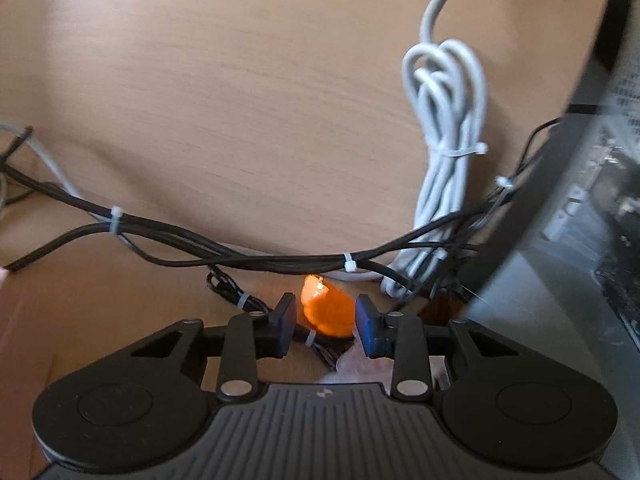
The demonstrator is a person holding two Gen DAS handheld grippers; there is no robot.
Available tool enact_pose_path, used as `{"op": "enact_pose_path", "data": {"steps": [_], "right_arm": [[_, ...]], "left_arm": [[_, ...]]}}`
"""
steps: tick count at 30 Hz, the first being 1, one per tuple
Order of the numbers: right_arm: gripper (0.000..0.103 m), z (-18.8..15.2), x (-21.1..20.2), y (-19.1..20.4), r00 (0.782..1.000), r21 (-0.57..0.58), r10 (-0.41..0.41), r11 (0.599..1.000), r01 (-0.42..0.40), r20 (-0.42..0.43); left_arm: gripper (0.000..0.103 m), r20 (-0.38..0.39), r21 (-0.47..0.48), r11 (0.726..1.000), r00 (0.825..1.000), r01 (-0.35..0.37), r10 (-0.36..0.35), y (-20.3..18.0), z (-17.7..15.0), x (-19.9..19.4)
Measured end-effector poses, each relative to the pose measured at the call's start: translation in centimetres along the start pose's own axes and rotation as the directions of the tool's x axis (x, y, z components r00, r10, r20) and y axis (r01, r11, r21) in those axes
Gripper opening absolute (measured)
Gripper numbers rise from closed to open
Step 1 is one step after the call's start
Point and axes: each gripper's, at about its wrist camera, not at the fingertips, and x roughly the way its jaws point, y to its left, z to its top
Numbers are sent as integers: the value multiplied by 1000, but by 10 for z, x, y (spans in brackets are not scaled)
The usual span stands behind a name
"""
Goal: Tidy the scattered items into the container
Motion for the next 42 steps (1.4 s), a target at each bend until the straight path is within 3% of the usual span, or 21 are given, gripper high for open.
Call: {"op": "enact_pose_path", "data": {"steps": [5,7,9,16,19,22,29,35,38,40,42], "right_arm": [[31,5,28,0,999,-4,-1,1000,1,-34],[18,4,34,-2,999,-2,4,1000,-4,-48],[15,3,33,-5,999,9,7,1000,-7,-47],[12,2,-12,-9,999,11,33,999,-34,32],[12,-3,-47,-13,994,25,86,996,-88,68],[12,-17,-89,-13,983,13,163,986,-165,83],[12,-63,-166,8,941,-67,339,939,-337,20],[13,-91,-202,13,900,-96,436,895,-435,-20],[27,-92,-216,6,880,-95,474,877,-471,12],[52,-87,-223,0,883,-101,467,882,-460,53],[65,-77,-225,-10,888,-92,448,893,-440,101]], "left_arm": [[102,-15,-16,1000,1000,-6,5,6,2,6],[102,-12,-24,1000,1000,-9,9,9,2,6],[102,-15,-32,999,1000,-11,11,11,2,6],[102,-21,-30,1000,1000,-9,9,8,-3,2],[102,-20,-20,1000,1000,-4,4,3,-6,-4],[102,-17,-11,1000,1000,3,-3,-1,-11,-11],[102,-37,4,1000,999,15,-15,-10,-25,-22],[102,-77,40,999,997,20,-17,-18,-43,-20],[102,-83,51,999,996,19,-14,-21,-49,-22],[102,-83,51,999,996,16,-12,-21,-51,-24],[102,-82,41,999,997,14,-11,-20,-52,-26]]}}
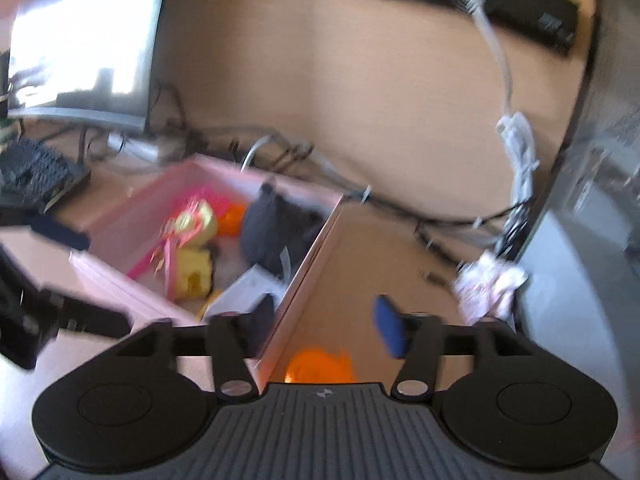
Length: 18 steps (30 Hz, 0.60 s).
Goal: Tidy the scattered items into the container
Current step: 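Grasp the white lace cloth with the right tool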
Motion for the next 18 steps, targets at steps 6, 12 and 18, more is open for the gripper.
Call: {"op": "enact_pose_path", "data": {"steps": [6,12,18], "right_arm": [[65,11,55,-26,948,-26,-317,948,317,-9],[65,7,140,-36,853,-211,-516,844,493,-73],[50,1,170,-49,818,-251,-559,818,518,-132]], "left_arm": [[102,2,-22,1000,1000,9,-9,2,-3,-3],[103,1,-23,999,1000,22,-22,3,-5,-5],[103,6,-28,999,1000,28,-28,5,-5,-3]]}}
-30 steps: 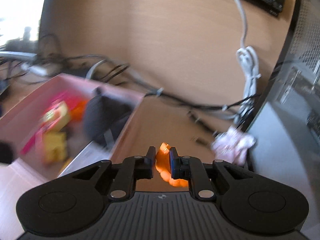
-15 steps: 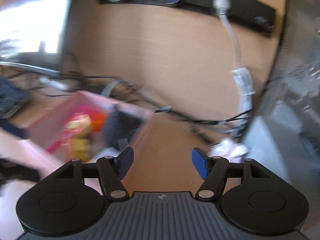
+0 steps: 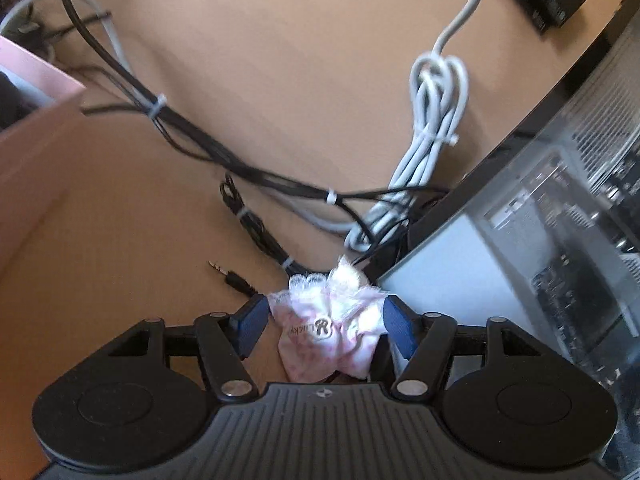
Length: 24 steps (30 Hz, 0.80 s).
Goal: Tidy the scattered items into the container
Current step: 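Grasp the white lace cloth with the right tool, then carry the lace cloth and drop it on the desk before the left tool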
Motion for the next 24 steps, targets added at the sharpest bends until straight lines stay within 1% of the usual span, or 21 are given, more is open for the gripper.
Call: {"op": "enact_pose_path", "data": {"steps": [1,3,4,6,8,11,15,21,22,24], "right_arm": [[36,-1,3,0,1000,-3,4,1000,-4,-9],[24,-2,2,-4,1000,9,21,1000,-21,-9],[23,-2,0,-6,1000,21,23,1000,-22,-2],[23,-2,-9,-10,999,47,29,998,-30,24],[23,-2,-27,-17,997,70,45,996,-49,56],[23,-7,-64,-32,991,109,80,990,-92,110],[23,-23,-117,-55,976,170,139,971,-167,166],[23,-48,-181,-76,949,258,242,922,-290,202],[23,-53,-190,-76,943,269,262,911,-312,206],[23,-59,-206,-74,923,284,321,884,-372,210]], "left_arm": [[103,3,2,1000,1000,1,-1,0,0,0],[103,11,0,1000,1000,-2,2,0,1,-1],[103,13,-4,1000,1000,-6,6,1,1,-1],[103,17,-12,1000,1000,-19,19,2,1,-1],[103,25,-18,999,999,-31,32,3,1,-4],[103,48,-18,999,998,-38,39,3,-2,-13],[103,62,-5,998,996,-59,59,-1,-9,-23],[103,51,10,998,997,-64,64,-8,-25,-31],[103,47,13,998,997,-64,63,-9,-28,-31],[103,41,18,998,997,-66,65,-9,-34,-33]]}}
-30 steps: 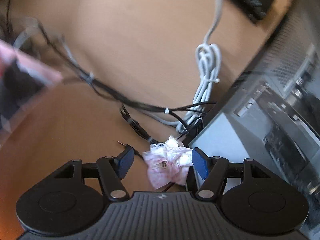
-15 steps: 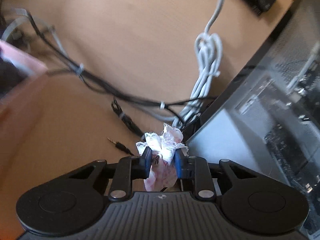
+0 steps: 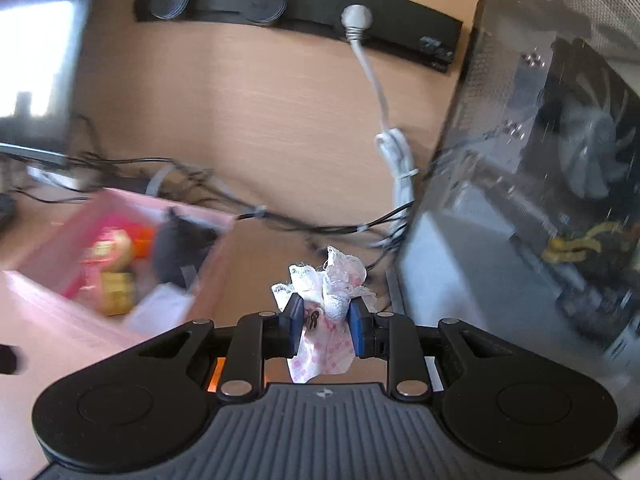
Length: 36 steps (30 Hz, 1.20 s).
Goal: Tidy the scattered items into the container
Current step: 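Carry the lace cloth and drop it on the desk before the left tool, then grasp the orange cup-shaped toy with the right tool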
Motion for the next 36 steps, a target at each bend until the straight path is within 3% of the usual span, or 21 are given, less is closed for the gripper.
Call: {"op": "enact_pose_path", "data": {"steps": [5,9,12,14,15,17,20,28,33,36], "right_arm": [[23,-27,-34,46,980,-8,190,982,-191,-56],[23,-41,-43,86,937,-32,335,940,-340,-104],[24,-45,-46,109,918,-81,379,918,-389,-115],[31,-48,-41,118,911,-72,390,913,-402,-134],[37,-49,-39,123,914,-70,381,917,-393,-142],[40,-52,-36,128,922,-71,355,927,-369,-157],[59,-52,-40,125,937,-57,315,944,-326,-149],[86,-55,-55,72,976,98,189,979,-179,-108],[90,-70,-44,41,990,84,92,993,-83,-109],[90,-75,-32,27,992,54,76,996,-70,-105]], "left_arm": [[103,5,-16,1000,1000,-13,13,7,-12,-11],[103,19,-60,997,999,-39,41,25,-23,-25],[103,16,-95,994,998,-54,56,39,-33,-31],[103,8,-107,993,998,-54,56,44,-39,-32],[103,3,-111,993,999,-52,53,45,-43,-32],[103,-13,-118,992,999,-38,36,47,-49,-30],[103,-36,-121,993,999,-4,0,48,-57,-22],[103,-12,-100,993,998,55,-57,40,-56,-3],[103,6,-86,995,999,48,-47,22,-49,-4],[103,-15,-92,996,1000,11,-12,10,-49,-2]]}}
